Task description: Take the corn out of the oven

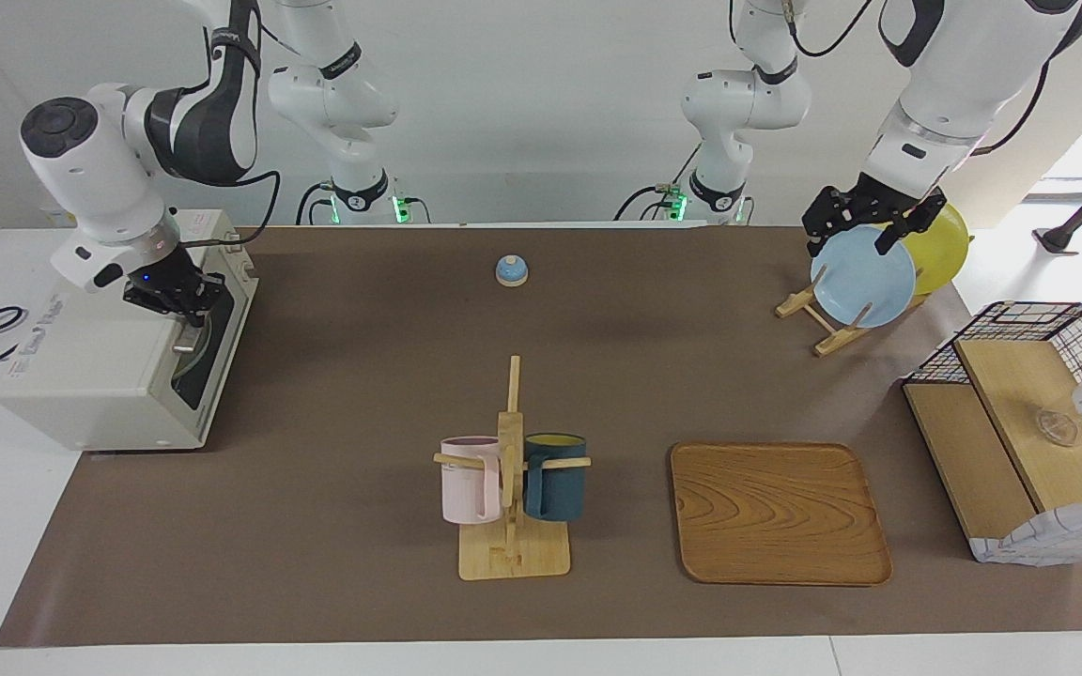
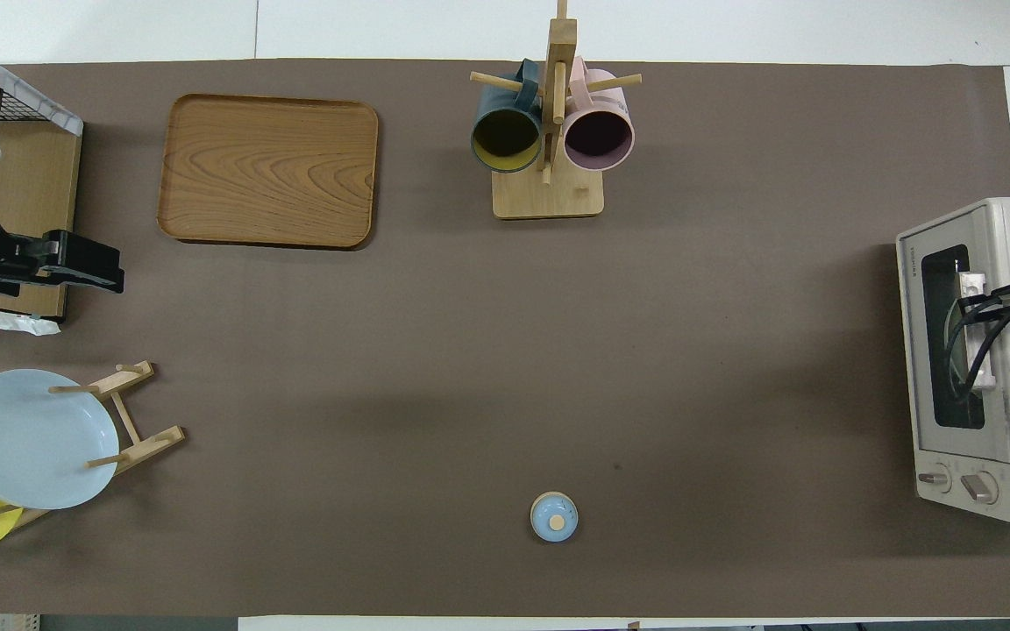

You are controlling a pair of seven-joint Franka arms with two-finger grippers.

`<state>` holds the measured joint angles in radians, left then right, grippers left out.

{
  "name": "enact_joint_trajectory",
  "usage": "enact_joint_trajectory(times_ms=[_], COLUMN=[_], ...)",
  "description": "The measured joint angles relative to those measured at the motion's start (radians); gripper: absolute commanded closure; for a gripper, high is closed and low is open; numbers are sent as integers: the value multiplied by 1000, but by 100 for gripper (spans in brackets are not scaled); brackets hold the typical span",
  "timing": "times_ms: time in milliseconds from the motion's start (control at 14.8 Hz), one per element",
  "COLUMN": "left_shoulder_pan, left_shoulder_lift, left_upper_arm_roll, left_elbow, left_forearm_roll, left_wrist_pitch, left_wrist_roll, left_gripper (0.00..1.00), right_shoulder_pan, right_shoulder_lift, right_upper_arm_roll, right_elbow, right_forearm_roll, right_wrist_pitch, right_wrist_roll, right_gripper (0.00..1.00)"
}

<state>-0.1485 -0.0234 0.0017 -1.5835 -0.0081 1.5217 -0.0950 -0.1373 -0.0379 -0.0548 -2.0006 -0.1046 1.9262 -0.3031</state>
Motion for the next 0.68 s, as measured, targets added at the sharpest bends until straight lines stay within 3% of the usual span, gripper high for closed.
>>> enact_joint_trajectory(times_ms=[677], left_shoulder_pan=[0], left_shoulder_lift=[0], left_upper_arm_roll=[0], left_elbow=[0], left_forearm_roll=[0], left_wrist_pitch=[0], left_wrist_roll=[0], left_gripper=[0], right_shoulder_pan=[76], right_shoulder_lift=[-3], right_upper_arm_roll=[18], right_elbow=[-61], right_forearm_roll=[11], right_wrist_pitch=[56], right_wrist_roll=[43], right_gripper=[100])
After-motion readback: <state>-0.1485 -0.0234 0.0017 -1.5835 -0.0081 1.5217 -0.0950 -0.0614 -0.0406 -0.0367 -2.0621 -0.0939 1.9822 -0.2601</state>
